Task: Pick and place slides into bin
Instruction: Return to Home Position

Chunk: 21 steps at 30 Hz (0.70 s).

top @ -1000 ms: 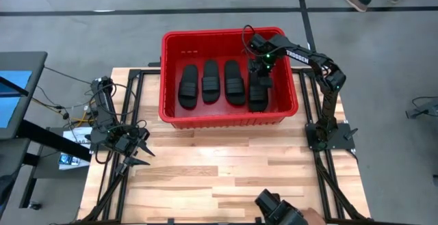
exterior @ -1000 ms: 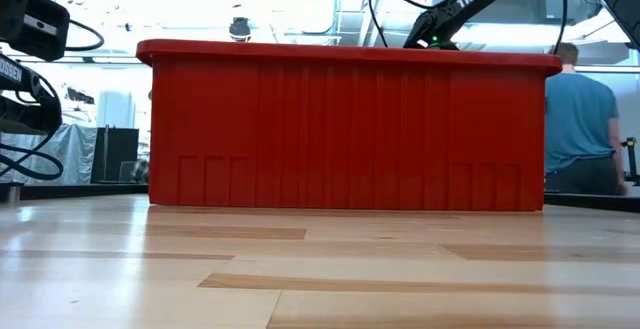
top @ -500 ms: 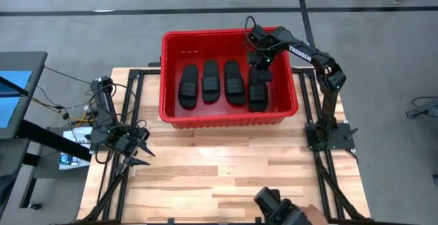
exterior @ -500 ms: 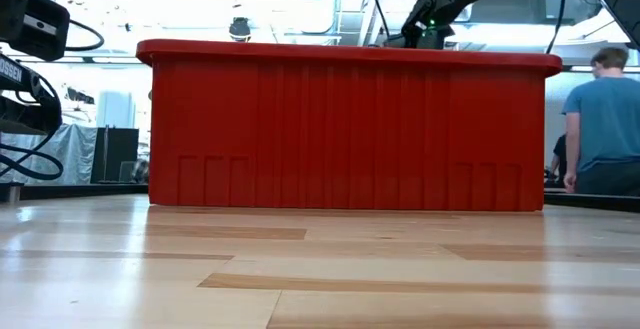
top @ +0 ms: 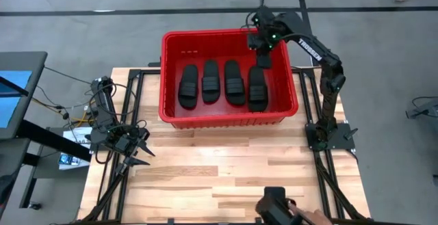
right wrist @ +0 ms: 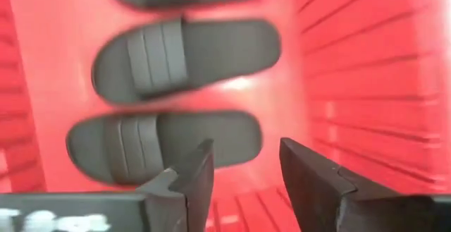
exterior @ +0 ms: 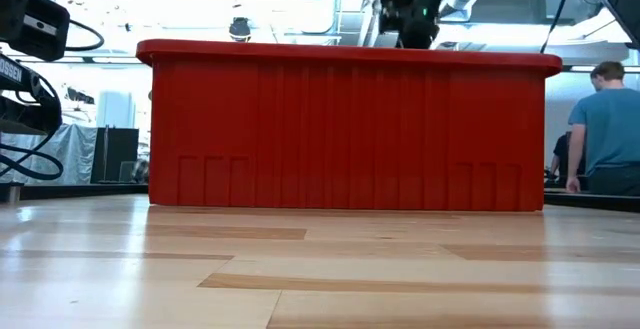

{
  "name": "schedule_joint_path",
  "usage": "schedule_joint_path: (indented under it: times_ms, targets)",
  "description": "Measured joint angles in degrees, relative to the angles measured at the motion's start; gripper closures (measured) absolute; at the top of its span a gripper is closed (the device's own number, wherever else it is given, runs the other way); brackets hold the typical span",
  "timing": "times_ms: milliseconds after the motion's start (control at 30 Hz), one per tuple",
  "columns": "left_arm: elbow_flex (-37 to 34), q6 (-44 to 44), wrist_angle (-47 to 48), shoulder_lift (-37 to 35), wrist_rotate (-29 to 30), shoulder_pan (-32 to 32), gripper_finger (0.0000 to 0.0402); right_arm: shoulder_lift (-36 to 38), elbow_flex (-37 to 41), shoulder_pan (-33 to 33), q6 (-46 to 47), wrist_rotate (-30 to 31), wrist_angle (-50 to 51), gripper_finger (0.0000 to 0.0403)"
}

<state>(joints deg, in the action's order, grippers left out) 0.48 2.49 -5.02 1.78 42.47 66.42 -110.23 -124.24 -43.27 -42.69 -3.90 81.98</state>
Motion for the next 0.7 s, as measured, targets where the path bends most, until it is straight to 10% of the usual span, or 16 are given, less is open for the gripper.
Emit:
schedule_joint_path:
  times_ms: [467, 700]
  targets:
    - [0.0, 0.0, 0.0, 0.0, 0.0, 0.0, 0.0246, 12.6, -5.5, 12.4, 17.1, -1.3, -0.3, 0.0386]
    - [0.0, -0.5, 0.0, 0.0, 0.0, 0.0, 0.0246, 19.8, -3.8, 24.4, 18.8, -13.1, -4.9, 0.039]
